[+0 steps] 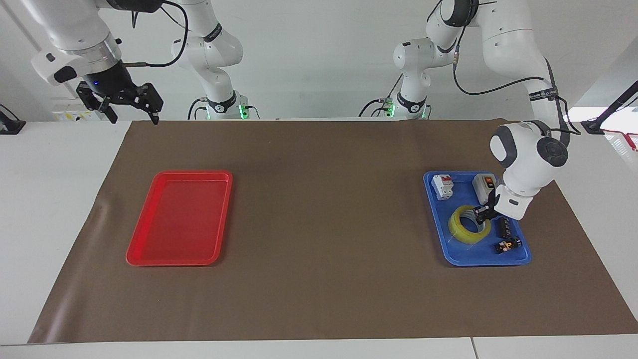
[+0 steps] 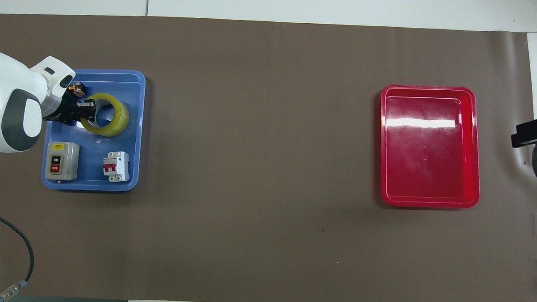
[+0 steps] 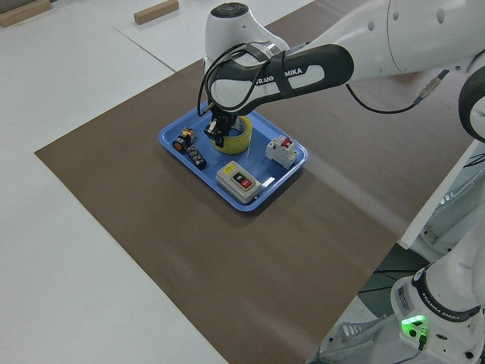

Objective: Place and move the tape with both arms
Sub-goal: 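Lift the yellow tape with the left gripper toward the table middle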

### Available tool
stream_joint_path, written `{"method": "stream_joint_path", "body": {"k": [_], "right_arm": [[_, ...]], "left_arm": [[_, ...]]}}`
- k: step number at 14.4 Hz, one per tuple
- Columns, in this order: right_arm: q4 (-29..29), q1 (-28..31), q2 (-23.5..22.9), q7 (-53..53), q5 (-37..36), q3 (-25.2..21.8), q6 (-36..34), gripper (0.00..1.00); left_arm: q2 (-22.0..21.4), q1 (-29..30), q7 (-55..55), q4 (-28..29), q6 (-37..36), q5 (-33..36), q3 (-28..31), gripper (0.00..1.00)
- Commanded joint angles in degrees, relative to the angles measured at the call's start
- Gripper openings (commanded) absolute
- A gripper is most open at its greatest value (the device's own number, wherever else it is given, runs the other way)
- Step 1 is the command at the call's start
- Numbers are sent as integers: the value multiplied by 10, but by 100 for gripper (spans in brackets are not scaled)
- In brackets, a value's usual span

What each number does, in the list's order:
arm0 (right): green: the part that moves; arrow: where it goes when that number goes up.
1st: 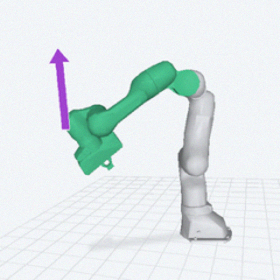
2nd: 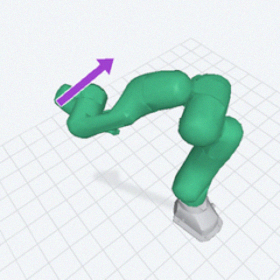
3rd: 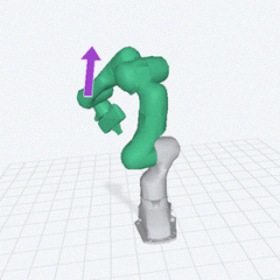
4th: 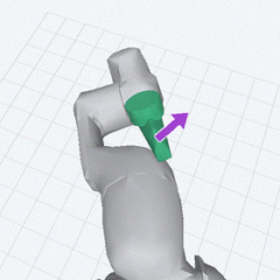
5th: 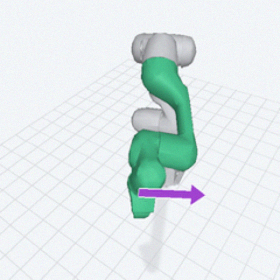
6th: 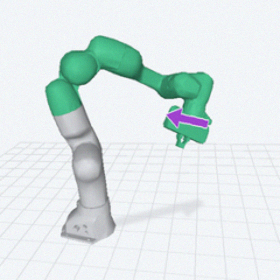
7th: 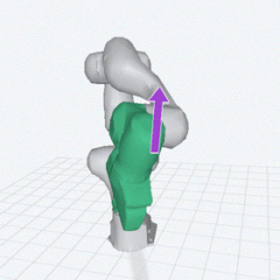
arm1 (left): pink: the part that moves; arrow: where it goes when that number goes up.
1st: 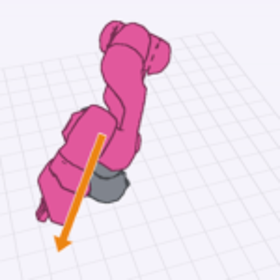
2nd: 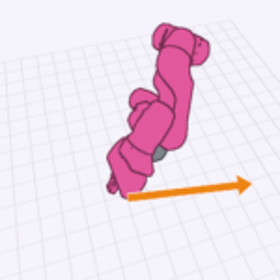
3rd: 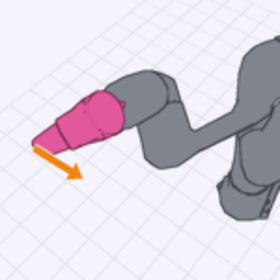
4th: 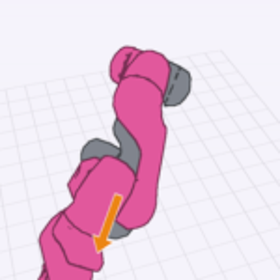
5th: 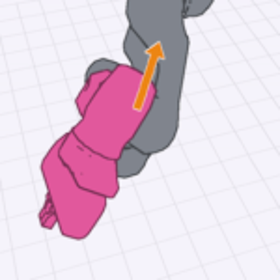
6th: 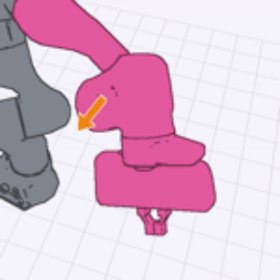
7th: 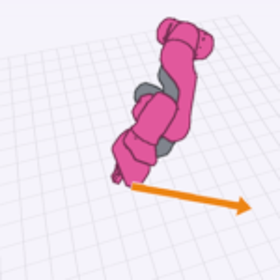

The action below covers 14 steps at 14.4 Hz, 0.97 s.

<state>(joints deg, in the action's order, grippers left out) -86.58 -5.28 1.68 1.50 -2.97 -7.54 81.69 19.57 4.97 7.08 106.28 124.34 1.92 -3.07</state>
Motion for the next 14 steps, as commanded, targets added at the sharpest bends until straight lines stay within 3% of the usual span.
{"method": "stream_joint_path", "body": {"k": [1, 3, 6, 11, 14], "right_arm": [[-12, 7, 9, 14, 5, 2, 9, 100], [-12, 7, 9, 14, 5, 2, 9, 100], [-12, 7, 9, 14, 5, 2, 9, 100], [-12, 7, 9, 14, 5, 2, 9, 100], [-12, 7, 9, 14, 5, 2, 9, 100]], "left_arm": [[-5, -30, 21, -99, -125, 14, 3, 0], [-3, -55, 42, -173, -216, 10, 2, 0], [-3, -131, 155, -215, -278, -8, 2, 0], [3, -288, 317, -223, -230, -54, 2, 0], [53, -367, 385, -254, -213, -56, 2, 0]]}}
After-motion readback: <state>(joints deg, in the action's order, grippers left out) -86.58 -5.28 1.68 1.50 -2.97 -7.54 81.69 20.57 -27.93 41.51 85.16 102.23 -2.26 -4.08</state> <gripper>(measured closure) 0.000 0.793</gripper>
